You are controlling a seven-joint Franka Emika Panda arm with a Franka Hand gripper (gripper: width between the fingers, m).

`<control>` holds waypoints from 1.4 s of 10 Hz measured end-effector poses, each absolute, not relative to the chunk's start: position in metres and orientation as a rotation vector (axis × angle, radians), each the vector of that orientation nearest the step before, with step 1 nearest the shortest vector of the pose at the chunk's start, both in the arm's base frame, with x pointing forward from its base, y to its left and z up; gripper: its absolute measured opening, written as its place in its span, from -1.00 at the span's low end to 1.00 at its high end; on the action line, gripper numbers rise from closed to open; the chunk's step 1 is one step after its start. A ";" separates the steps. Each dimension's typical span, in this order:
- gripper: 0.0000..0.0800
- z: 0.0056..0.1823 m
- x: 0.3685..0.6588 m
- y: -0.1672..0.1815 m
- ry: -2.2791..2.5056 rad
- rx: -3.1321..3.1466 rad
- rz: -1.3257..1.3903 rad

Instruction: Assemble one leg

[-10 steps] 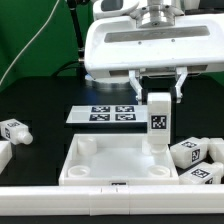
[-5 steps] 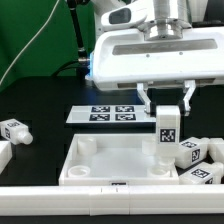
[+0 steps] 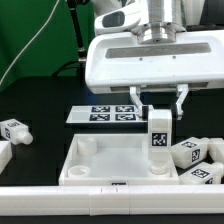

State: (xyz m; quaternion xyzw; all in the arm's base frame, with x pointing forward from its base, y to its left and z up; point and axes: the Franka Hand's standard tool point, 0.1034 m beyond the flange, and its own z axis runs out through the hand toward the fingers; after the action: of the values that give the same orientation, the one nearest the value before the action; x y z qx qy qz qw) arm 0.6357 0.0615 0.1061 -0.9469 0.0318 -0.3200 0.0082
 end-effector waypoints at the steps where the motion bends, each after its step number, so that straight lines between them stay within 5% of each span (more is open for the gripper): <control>1: -0.29 0.106 0.636 0.060 0.103 -2.960 -1.000; 13: -0.29 0.089 0.630 0.067 0.085 -2.976 -0.940; 14: -0.05 0.098 0.634 0.069 0.087 -2.973 -0.919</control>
Offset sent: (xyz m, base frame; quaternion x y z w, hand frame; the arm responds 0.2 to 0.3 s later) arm -0.0036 0.0063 -0.0118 0.0040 0.0144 0.0098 0.9998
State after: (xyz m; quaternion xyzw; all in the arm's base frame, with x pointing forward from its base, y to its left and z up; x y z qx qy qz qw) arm 0.6344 0.0688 0.0980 -0.9549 0.0279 -0.2953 0.0143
